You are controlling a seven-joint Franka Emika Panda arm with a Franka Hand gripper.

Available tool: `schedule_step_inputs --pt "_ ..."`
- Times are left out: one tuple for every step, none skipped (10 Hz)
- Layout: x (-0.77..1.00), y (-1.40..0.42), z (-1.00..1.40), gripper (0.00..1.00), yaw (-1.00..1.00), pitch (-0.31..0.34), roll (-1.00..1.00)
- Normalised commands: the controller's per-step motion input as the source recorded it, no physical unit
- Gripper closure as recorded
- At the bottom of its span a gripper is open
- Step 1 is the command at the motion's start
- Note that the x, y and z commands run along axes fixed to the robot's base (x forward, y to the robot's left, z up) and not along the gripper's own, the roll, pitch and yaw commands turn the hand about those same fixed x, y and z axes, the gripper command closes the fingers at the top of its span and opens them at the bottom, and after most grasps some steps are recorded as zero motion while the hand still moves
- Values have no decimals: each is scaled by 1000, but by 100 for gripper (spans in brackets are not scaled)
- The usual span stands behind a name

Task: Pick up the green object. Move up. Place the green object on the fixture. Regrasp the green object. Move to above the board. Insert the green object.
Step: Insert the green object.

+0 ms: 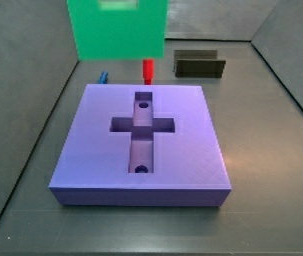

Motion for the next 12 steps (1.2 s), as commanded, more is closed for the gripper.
schedule_step_inputs --pt "0 -6 -180 100 0 0 61" --pt "0 0 -51 100 0 0 0" --pt "0 0 -171 100 0 -1 13" --pt "34 -3 -231 100 0 0 57" --pt "157 -26 -211 100 0 0 81" --pt "226 -40 -217 100 0 0 123" --pt "231 -34 -271 100 0 0 146" --pt "237 -60 -269 100 0 0 151" --pt "211 -86 -200 100 0 0 143" --pt "194 -103 -166 100 0 0 110" --pt "114 -77 -151 100 0 0 49" --pt "77 -57 -174 100 0 0 53"
